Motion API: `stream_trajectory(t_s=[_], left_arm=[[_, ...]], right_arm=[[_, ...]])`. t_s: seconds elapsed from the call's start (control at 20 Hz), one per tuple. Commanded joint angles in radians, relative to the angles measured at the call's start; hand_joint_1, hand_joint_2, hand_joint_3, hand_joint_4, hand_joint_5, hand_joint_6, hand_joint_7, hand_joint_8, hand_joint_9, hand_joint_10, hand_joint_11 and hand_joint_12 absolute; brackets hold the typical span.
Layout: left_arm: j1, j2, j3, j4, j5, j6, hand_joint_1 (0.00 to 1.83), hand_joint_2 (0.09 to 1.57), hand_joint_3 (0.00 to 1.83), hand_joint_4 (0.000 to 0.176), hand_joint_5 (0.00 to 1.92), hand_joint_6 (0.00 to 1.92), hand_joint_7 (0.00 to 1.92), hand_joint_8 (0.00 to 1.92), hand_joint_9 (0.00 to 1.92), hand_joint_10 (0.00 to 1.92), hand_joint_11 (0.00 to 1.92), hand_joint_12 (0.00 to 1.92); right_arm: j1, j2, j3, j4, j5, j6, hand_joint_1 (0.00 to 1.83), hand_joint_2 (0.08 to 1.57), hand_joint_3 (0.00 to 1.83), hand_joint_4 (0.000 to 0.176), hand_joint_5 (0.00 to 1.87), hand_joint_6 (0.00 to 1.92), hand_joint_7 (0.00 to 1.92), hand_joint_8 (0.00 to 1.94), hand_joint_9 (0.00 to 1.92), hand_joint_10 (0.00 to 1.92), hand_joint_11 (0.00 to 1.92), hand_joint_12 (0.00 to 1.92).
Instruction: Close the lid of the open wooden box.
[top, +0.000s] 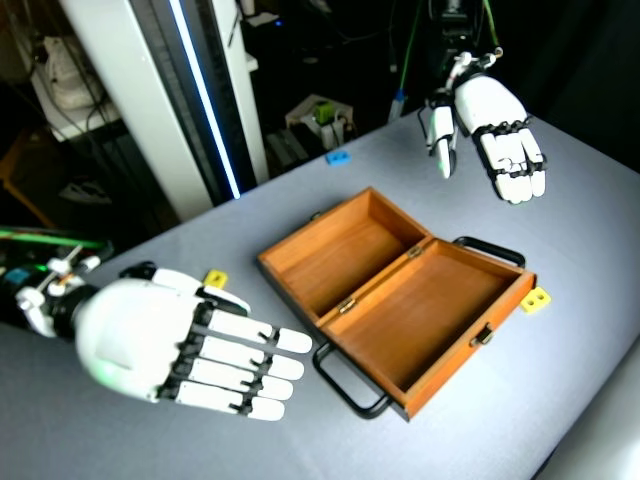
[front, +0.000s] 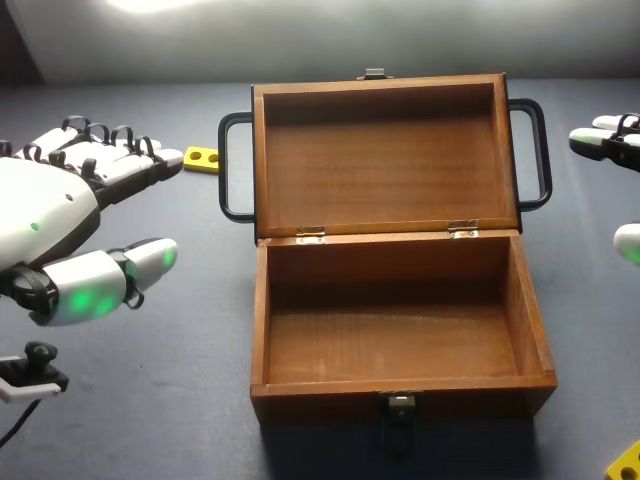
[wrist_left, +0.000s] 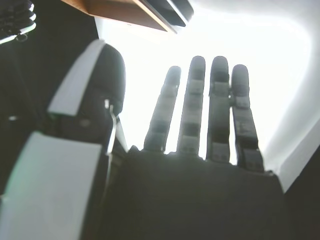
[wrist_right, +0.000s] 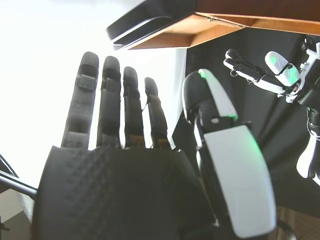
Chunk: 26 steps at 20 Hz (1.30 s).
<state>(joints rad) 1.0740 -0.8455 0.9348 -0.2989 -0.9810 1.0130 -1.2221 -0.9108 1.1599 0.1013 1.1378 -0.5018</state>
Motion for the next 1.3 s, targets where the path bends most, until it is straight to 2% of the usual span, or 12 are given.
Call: stream_trajectory(t_s=[0.0,0.15,0.2,0.25,0.35,0.4,0.5,0.55,0.6,0.7,0.8,1.25], left_arm=[[-0.010,-0.004,0.003,0.006,-0.123,-0.006,0.09,1.43,0.01,0.000,0.28,0.01,0.27,0.01,0.26,0.03,0.00,0.89],[-0.013,-0.003,0.008,0.006,-0.112,-0.006,0.10,1.44,0.00,0.000,0.31,0.01,0.27,0.00,0.26,0.01,0.00,0.83],[-0.022,-0.008,0.018,0.008,-0.090,-0.006,0.10,1.44,0.00,0.000,0.32,0.01,0.28,0.00,0.27,0.01,0.00,0.73],[-0.037,-0.017,0.033,0.011,-0.054,-0.006,0.11,1.43,0.00,0.000,0.34,0.00,0.31,0.01,0.29,0.01,0.01,0.61],[-0.062,-0.039,0.069,0.011,0.006,-0.006,0.02,1.44,0.00,0.000,0.23,0.00,0.22,0.00,0.18,0.00,0.00,0.28],[-0.075,-0.049,0.087,0.009,0.040,-0.006,0.00,1.39,0.00,0.000,0.18,0.00,0.19,0.00,0.15,0.00,0.00,0.12],[-0.096,-0.064,0.119,0.008,0.097,-0.005,0.00,1.34,0.00,0.000,0.10,0.00,0.09,0.00,0.07,0.00,0.00,0.01],[-0.120,-0.078,0.148,0.010,0.149,-0.003,0.00,1.37,0.00,0.000,0.10,0.00,0.09,0.00,0.08,0.01,0.00,0.00],[-0.120,-0.078,0.148,0.010,0.149,-0.003,0.00,1.38,0.00,0.000,0.10,0.01,0.10,0.01,0.09,0.01,0.01,0.00],[-0.158,-0.101,0.187,0.023,0.234,0.002,0.00,1.40,0.00,0.000,0.10,0.00,0.09,0.00,0.04,0.00,0.00,0.00],[-0.191,-0.122,0.222,0.046,0.308,0.003,0.00,1.37,0.00,0.000,0.09,0.00,0.05,0.00,0.03,0.00,0.00,0.00],[-0.303,-0.217,0.326,0.116,0.506,0.026,0.00,1.23,0.00,0.000,0.00,0.00,0.00,0.00,0.00,0.00,0.00,0.00]], right_arm=[[0.008,0.000,0.005,0.023,0.117,0.006,0.28,1.34,0.00,0.055,0.22,0.00,0.15,0.00,0.17,0.00,0.19,0.12],[0.008,0.000,0.009,0.023,0.111,0.006,0.24,1.34,0.00,0.059,0.21,0.00,0.15,0.00,0.17,0.00,0.19,0.09],[0.008,0.000,0.012,0.023,0.102,0.006,0.24,1.34,0.00,0.051,0.21,0.00,0.15,0.00,0.17,0.00,0.20,0.08],[0.010,0.000,0.018,0.023,0.087,0.006,0.27,1.35,0.00,0.054,0.22,0.00,0.16,0.00,0.18,0.00,0.21,0.08],[0.020,-0.001,0.037,0.024,0.042,0.006,0.25,1.35,0.00,0.045,0.22,0.00,0.16,0.00,0.19,0.00,0.22,0.08],[0.030,-0.003,0.051,0.024,0.008,0.006,0.24,1.35,0.00,0.031,0.21,0.00,0.15,0.00,0.18,0.00,0.22,0.07],[0.054,-0.014,0.086,0.024,-0.063,0.006,0.19,1.33,0.00,0.013,0.20,0.00,0.13,0.00,0.15,0.00,0.18,0.05],[0.073,-0.029,0.119,0.020,-0.117,0.015,0.16,1.34,0.00,0.019,0.19,0.00,0.12,0.00,0.14,0.00,0.17,0.04],[0.073,-0.029,0.119,0.020,-0.117,0.015,0.17,1.34,0.00,0.005,0.20,0.00,0.12,0.00,0.14,0.00,0.17,0.04],[0.103,-0.065,0.184,-0.030,-0.178,0.093,0.22,1.35,0.00,0.010,0.21,0.00,0.13,0.00,0.13,0.00,0.14,0.02],[0.148,-0.086,0.218,-0.081,-0.249,0.107,0.29,1.38,0.01,0.000,0.24,0.01,0.16,0.01,0.14,0.00,0.15,0.02],[0.251,-0.145,0.289,-0.216,-0.400,0.124,0.12,1.39,0.00,0.001,0.23,0.00,0.14,0.00,0.14,0.00,0.16,0.02]])
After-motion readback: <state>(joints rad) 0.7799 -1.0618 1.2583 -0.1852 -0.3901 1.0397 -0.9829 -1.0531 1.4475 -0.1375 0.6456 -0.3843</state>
